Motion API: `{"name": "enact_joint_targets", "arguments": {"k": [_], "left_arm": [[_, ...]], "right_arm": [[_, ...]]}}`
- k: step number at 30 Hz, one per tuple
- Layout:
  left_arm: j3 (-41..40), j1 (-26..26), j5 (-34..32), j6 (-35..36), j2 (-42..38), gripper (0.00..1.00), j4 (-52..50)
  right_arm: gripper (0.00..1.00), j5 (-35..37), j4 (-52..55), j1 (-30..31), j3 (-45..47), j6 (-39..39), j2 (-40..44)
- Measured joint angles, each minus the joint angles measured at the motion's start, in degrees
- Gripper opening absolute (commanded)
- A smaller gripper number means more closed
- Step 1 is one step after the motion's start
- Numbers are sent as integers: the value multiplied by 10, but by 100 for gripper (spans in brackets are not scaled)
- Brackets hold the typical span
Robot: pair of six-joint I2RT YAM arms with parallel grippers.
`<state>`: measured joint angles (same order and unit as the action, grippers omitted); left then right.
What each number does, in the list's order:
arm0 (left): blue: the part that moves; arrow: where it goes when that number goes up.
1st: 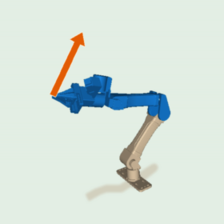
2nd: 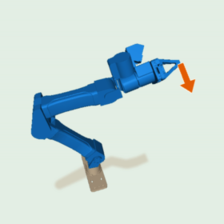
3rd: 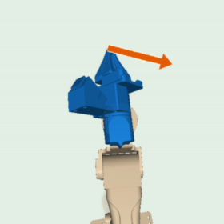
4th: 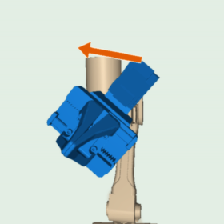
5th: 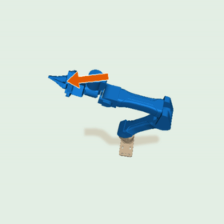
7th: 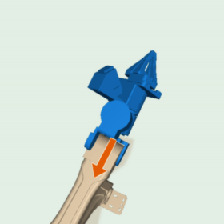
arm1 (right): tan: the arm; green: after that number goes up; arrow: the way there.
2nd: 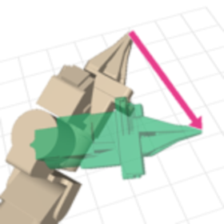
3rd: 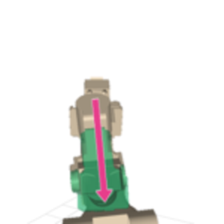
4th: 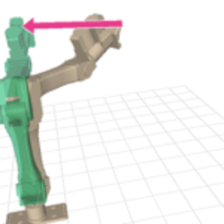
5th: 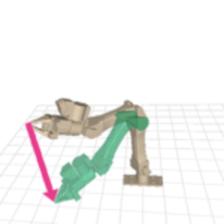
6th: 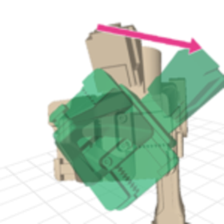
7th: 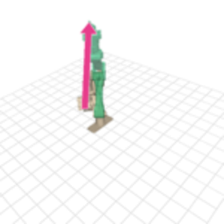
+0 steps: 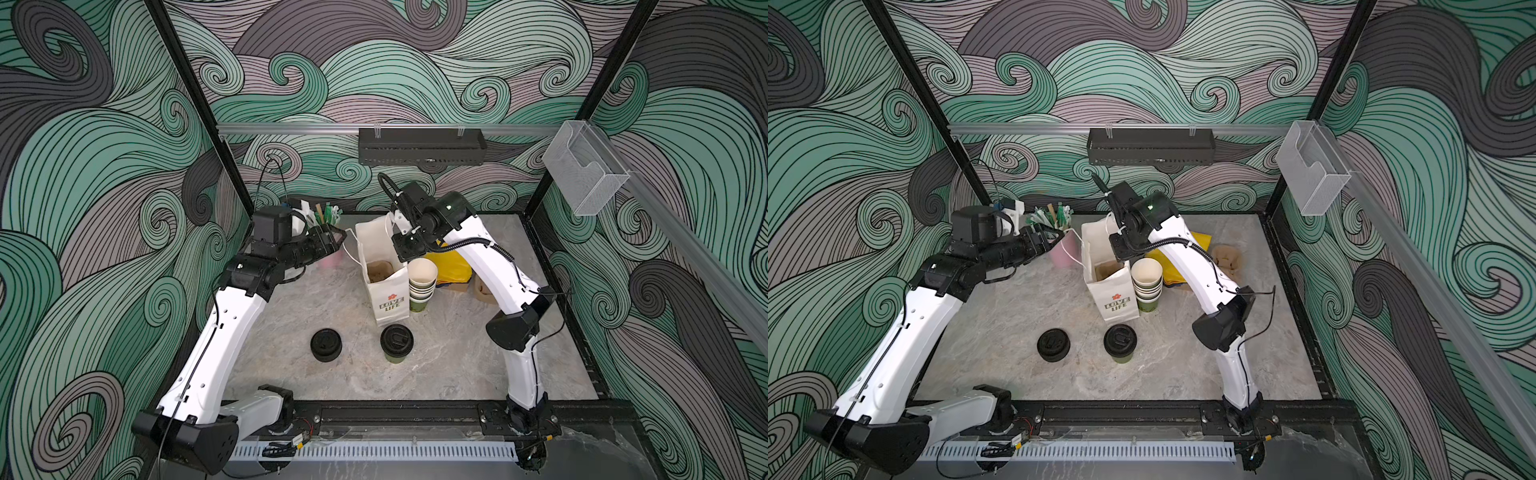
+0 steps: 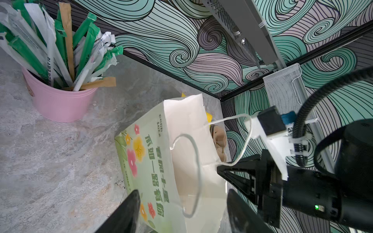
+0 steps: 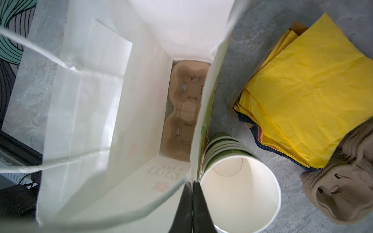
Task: Pack a coffee takeout order
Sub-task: Shake the takeout bag at the center of the table.
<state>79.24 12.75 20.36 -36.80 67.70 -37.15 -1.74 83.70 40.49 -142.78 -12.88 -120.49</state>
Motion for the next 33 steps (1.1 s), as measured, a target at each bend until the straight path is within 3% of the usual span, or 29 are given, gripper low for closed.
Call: {"name": "enact_joint_targets", "arguments": {"k": [7,8,10,13,17,22,33], "left_arm": [[23,0,0,-1,44,67,-12],[27,0,0,0,51,64,-14],[36,0,0,1,64,57,-19],[49,0,1,2,80,44,-23],[54,0,7,-1,95,19,-23],[53,0,13,-10,96,0,-23],[16,0,18,-40,43,0,-23]], "right_arm": [[0,-48,-3,-16,-29,26,-32],[4,-47,-3,-15,-29,26,-30],[28,-46,-3,-15,-28,22,-27],[46,-33,-2,-13,-23,12,-21],[62,-6,0,-12,-6,-10,-6],[81,18,1,-3,5,-37,25],[83,66,32,112,-5,-107,118]]}}
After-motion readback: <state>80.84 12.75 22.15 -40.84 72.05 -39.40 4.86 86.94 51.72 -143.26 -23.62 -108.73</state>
